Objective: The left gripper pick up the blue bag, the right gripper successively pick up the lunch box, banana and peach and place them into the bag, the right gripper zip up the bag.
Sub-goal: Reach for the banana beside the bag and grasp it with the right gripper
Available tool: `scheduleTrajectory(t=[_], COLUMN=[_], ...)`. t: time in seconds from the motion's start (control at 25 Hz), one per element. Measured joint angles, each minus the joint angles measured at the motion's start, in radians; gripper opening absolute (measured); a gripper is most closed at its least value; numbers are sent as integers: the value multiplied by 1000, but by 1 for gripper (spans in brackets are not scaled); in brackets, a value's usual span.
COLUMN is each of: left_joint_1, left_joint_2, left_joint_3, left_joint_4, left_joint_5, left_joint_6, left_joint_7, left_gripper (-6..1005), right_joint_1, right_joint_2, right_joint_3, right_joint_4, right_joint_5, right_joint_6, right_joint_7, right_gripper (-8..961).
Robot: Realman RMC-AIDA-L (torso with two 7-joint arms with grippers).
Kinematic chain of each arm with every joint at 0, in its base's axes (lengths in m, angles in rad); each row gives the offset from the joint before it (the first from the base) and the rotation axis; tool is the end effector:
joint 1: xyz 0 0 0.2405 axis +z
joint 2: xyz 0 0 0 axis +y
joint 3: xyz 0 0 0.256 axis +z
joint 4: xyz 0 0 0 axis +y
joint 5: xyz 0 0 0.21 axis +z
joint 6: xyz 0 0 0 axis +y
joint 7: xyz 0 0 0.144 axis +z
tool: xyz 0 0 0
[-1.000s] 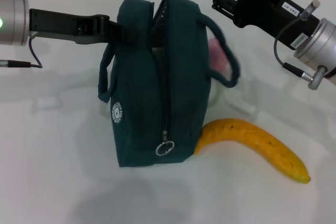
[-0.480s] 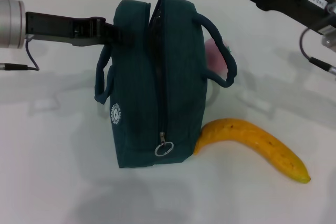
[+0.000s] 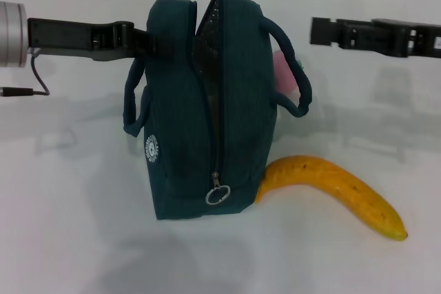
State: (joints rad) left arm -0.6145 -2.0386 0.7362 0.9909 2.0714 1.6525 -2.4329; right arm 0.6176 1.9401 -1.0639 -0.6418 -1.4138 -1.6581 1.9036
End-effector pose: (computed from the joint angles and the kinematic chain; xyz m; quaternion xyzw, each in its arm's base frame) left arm -0.2084 0.3665 0.0594 -0.8290 -0.5139 -0.2127 0.0580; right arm 0.1789 0.3575 0.0420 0.8676 -0.3201 -0.3788 0.0356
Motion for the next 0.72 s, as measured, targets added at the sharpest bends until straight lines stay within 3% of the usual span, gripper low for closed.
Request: scheduleTrajectory(t=[0.36, 0.48, 0.72], left_joint_1=[8, 8, 1], left_joint_2=[1, 2, 5], left_joint_3=[0, 0, 0], left_joint_4=[1, 1, 2], left_joint_5=[-1, -1, -1], left_joint_6=[1, 1, 1], left_joint_7=[0, -1, -6], left_gripper=[54, 54, 53], right_joint_1=[-8, 10, 96], right_joint_2=[-120, -145, -169], right_joint_3=[16, 61, 171], right_joint_4=[-155, -196, -244], right_joint_5=[-162, -266, -542], right_joint_6=[-40, -63, -174], right_joint_7=[29, 58, 97], right_gripper=[856, 857, 846])
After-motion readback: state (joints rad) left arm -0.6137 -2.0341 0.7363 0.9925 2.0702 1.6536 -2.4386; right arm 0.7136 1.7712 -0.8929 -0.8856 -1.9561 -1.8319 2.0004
